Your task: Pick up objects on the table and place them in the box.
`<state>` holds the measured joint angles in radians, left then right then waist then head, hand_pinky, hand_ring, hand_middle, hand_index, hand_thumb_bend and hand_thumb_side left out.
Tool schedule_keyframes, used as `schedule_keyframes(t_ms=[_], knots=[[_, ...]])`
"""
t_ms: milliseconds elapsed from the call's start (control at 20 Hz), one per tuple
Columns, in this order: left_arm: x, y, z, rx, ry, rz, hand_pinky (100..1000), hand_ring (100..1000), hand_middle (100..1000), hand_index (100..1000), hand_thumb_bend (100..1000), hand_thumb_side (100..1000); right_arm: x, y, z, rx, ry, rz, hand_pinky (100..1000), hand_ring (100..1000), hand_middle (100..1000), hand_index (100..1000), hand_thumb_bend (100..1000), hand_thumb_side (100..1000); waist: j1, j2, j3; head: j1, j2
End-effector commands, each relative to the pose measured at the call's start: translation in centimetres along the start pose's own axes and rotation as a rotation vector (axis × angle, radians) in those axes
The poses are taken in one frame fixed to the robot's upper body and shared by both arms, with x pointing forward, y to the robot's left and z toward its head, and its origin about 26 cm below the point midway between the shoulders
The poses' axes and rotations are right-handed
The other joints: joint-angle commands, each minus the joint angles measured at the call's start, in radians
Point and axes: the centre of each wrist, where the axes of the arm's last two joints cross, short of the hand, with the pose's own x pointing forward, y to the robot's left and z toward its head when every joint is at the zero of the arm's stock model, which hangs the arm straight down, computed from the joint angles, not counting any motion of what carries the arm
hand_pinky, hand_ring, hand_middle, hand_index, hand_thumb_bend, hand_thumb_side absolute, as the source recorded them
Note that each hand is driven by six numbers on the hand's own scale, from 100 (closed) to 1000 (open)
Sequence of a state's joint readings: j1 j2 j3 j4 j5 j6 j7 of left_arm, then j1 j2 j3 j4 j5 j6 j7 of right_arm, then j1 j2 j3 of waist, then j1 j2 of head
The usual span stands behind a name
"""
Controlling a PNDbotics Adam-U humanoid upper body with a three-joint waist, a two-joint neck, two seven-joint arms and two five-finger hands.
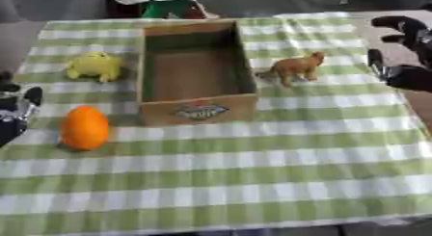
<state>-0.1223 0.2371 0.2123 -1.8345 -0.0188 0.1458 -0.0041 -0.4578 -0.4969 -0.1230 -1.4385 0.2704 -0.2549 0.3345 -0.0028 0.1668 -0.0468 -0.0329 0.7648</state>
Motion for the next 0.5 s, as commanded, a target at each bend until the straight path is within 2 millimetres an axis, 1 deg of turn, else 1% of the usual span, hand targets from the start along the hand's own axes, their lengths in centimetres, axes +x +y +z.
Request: schedule_keyframes(t_ms=[50,500], knots=[[0.66,0.23,-0.21,0.000,-0.023,-0.016,819,389,576,732,447,157,0.75,-1.32,-0.30,-0.018,-0.024,0.030,880,1000,892,893,100,199,-0.001,-0.013,0.001,-0.002,0.005],[0.68,0.22,-0.23,-0.003,-0.024,-0.019,819,389,577,731,447,157,0.76,-1.31,-0.33,-0.013,-0.026,0.032,880,1000,891,891,100,199,-0.002,-0.012,0.003,-0.001,0.005]])
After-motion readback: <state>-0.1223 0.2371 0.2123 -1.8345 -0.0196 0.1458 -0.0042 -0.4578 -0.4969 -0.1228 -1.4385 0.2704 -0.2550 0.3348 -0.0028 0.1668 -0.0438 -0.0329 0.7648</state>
